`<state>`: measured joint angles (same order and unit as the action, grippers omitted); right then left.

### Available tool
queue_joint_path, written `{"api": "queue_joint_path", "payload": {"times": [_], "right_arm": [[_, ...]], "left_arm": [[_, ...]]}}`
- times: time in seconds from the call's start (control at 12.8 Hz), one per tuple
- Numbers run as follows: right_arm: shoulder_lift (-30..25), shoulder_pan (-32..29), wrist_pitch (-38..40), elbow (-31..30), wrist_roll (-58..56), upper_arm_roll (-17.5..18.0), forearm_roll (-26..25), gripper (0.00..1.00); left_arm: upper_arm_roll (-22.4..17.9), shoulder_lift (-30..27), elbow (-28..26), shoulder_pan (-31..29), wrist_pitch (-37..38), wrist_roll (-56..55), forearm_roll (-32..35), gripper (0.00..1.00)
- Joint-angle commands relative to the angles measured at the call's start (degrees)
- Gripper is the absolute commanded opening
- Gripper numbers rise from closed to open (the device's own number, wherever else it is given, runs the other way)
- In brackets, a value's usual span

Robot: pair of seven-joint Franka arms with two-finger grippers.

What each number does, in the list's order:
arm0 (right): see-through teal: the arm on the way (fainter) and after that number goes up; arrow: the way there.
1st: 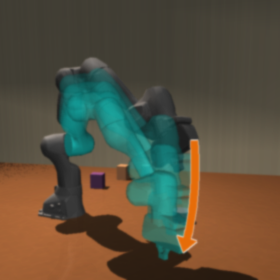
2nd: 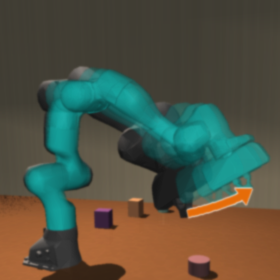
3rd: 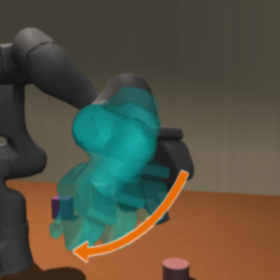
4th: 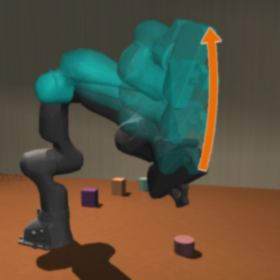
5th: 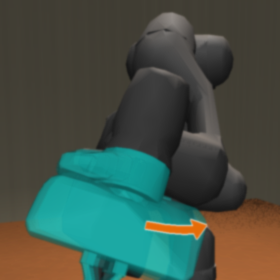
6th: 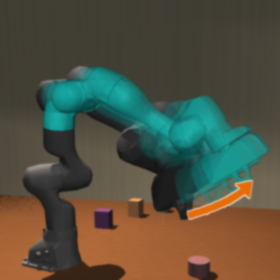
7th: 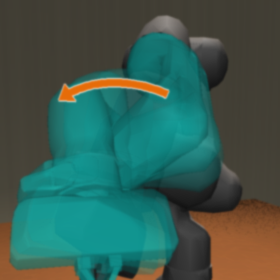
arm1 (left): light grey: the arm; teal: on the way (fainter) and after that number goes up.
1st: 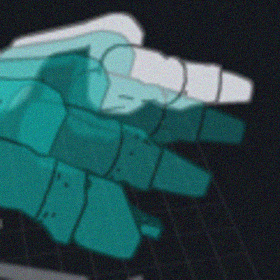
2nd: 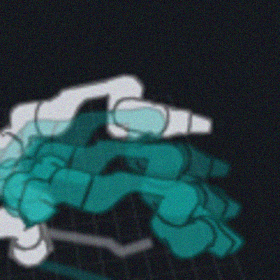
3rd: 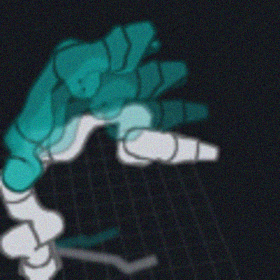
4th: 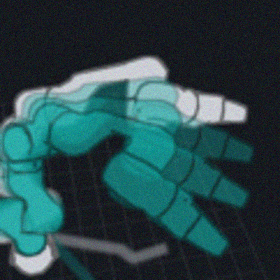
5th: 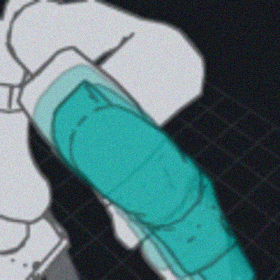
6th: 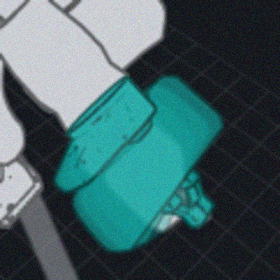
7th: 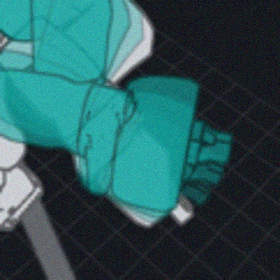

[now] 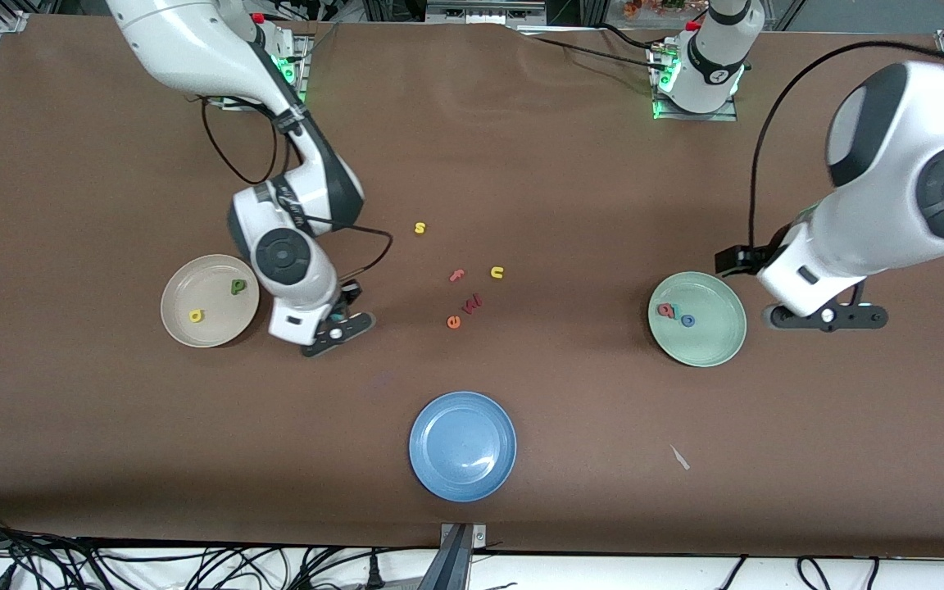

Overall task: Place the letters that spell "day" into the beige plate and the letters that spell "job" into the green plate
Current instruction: 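Place the b on the green plate while the right gripper carries the y, then put the y on the beige plate while the left gripper returns to rest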

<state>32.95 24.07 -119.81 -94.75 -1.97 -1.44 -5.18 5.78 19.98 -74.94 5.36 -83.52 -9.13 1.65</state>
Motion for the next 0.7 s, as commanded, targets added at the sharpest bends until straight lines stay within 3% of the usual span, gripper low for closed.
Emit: {"api": "queue_joint_path", "payload": {"times": [0.0, 0.23, 0.39, 0.55, 0.62], "right_arm": [[-3.0, 0.0, 4.7, -2.5, 0.6, -4.3, 1.0, 0.00], [-2.3, -0.9, 6.7, -2.5, -0.3, -11.0, 1.1, 0.00], [-0.6, -5.5, 5.8, -2.5, -0.8, -11.1, 1.3, 0.00], [0.7, -9.5, 4.7, -1.9, -5.8, -11.0, 4.1, 0.07], [1.0, -9.9, 4.7, -1.8, -6.5, -11.0, 6.5, 0.58]], "left_arm": [[-0.1, -6.3, -5.4, -4.8, 0.1, 7.2, -2.9, 1.00], [-0.2, -13.6, -16.1, -4.9, -6.8, 9.3, -2.4, 1.00], [-0.3, -19.3, -24.0, -6.1, -14.3, 9.4, -2.1, 1.00], [-0.9, -20.9, -26.6, -7.3, -16.6, 9.4, -2.1, 1.00], [-1.0, -21.2, -26.5, -7.5, -16.1, 9.7, -2.1, 1.00]]}}
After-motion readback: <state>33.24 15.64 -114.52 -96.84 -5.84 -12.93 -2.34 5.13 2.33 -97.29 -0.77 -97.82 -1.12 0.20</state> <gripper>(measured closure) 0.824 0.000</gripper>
